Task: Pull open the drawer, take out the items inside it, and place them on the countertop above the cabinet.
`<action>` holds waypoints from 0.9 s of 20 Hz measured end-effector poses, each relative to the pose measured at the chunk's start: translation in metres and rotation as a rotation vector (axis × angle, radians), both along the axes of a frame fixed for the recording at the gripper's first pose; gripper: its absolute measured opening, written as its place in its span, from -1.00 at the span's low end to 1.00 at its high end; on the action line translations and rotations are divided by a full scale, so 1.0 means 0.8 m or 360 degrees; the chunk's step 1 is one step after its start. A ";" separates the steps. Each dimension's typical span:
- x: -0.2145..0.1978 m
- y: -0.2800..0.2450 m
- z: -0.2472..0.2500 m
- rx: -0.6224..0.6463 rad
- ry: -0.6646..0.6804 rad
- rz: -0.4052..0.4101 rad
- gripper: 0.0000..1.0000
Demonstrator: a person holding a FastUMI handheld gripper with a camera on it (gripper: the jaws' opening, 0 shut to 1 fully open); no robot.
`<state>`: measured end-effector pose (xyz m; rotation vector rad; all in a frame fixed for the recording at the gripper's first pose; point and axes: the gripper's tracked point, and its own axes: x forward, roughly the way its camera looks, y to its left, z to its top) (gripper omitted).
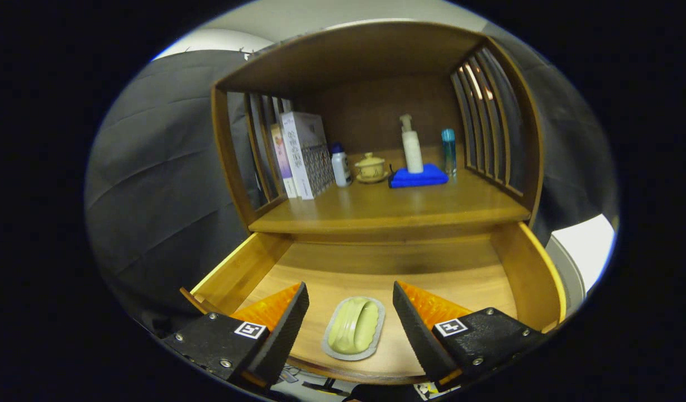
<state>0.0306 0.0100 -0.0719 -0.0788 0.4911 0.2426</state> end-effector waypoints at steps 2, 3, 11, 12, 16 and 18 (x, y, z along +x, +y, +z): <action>0.011 -0.003 -0.018 -0.0010 0.0083 -0.0023 0.88; 0.015 -0.002 -0.026 -0.0004 0.0131 -0.0025 0.88; 0.025 -0.005 -0.069 -0.0090 0.0375 -0.0023 0.86; 0.024 -0.006 -0.073 -0.0114 0.0398 -0.0017 0.86; 0.013 -0.002 -0.096 -0.0154 0.0501 0.0020 0.67; 0.008 -0.001 -0.107 -0.0171 0.0541 0.0030 0.58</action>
